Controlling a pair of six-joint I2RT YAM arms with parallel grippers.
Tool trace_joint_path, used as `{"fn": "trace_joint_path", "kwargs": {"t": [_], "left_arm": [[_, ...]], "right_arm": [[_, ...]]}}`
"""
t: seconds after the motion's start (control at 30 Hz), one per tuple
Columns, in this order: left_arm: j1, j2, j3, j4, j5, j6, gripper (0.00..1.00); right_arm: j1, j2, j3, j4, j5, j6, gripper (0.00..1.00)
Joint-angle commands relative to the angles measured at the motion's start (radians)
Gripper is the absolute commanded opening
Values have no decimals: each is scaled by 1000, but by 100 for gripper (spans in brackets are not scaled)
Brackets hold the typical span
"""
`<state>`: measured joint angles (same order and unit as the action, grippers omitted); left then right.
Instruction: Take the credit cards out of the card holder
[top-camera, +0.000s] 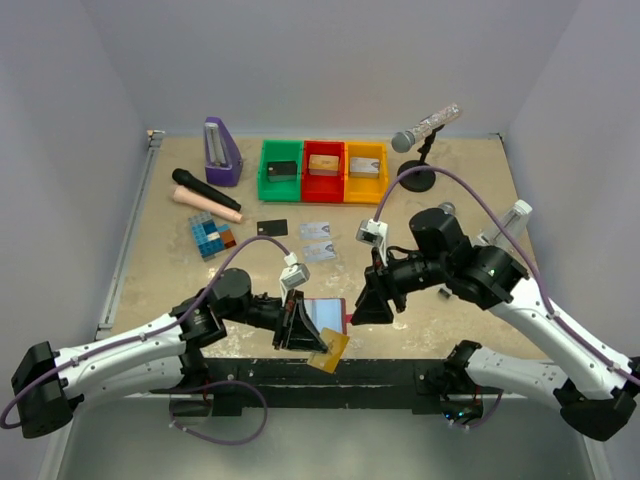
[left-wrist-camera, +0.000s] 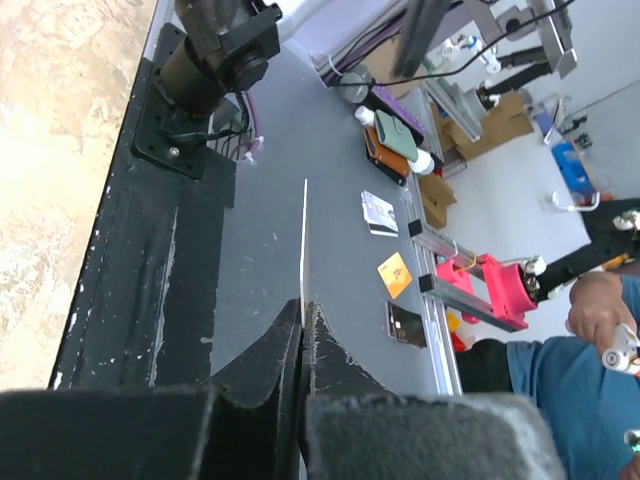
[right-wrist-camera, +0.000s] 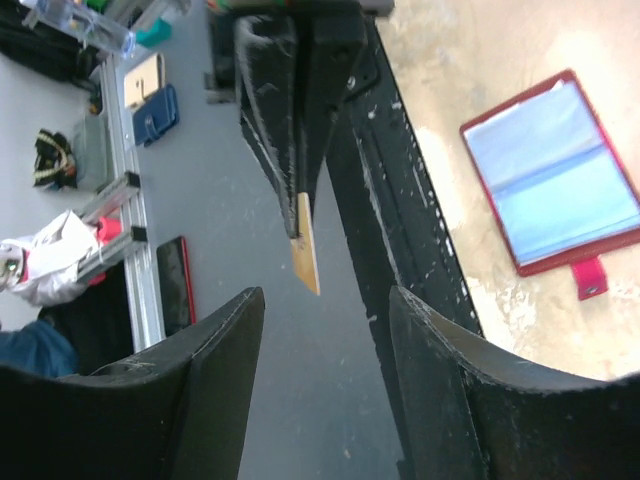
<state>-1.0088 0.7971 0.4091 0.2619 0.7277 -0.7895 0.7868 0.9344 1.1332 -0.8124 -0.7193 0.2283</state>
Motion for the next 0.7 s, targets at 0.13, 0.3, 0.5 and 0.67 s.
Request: {"fn": "trace_joint_path", "kwargs": {"t": [0.13,0.3,0.5,0.67], "left_arm": [[-5,57,155,-202,76,128,0],[-5,82,174,-214,72,134,0],[-5,85,180,-207,70,127,0],[-7,80,191,-207,62,124,0]], "right_arm": [[83,40,-9,25,-48,-18,54],[111,61,-23,48,-40,-9,49],[124,87,-36,67,-25,0,44],[144,106,-55,105,-23,23,41]]}}
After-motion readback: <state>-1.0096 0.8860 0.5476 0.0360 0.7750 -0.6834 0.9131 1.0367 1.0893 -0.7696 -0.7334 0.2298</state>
